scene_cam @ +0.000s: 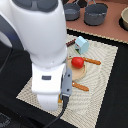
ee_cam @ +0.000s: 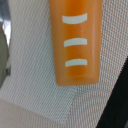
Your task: Interact with the objects in diverse but meaningful ways.
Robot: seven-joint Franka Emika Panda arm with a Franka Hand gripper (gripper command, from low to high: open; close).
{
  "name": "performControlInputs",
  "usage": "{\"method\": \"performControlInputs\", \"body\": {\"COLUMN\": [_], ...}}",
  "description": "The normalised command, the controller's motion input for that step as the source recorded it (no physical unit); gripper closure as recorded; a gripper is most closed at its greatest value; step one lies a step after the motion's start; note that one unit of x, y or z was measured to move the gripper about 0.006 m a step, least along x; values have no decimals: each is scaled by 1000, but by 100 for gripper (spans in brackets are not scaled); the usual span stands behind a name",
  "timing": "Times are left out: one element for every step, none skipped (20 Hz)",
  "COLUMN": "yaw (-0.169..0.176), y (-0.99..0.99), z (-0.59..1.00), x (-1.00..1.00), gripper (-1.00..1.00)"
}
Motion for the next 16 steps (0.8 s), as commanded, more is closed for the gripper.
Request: {"method": "performControlInputs", "body": {"yaw": [0, 0, 0, 0, 0, 0, 0, 0, 0, 0, 0, 0, 0, 0, 0, 13], "y": [-49, -51, -51, -49, -34, -34, -57, -29, -46, -11, -9, 0, 0, 0, 31, 231], "z": [-417, -440, -423, -454, -443, -434, -429, -397, -386, -363, -340, -297, -234, -40, 229, 771], "x": [189, 160, 163, 131, 163, 171, 131, 154, 123, 137, 103, 103, 109, 89, 0, -91], "gripper": [-100, -100, -100, -100, -100, -100, 100, 100, 100, 100, 100, 100, 100, 100, 100, 100]}}
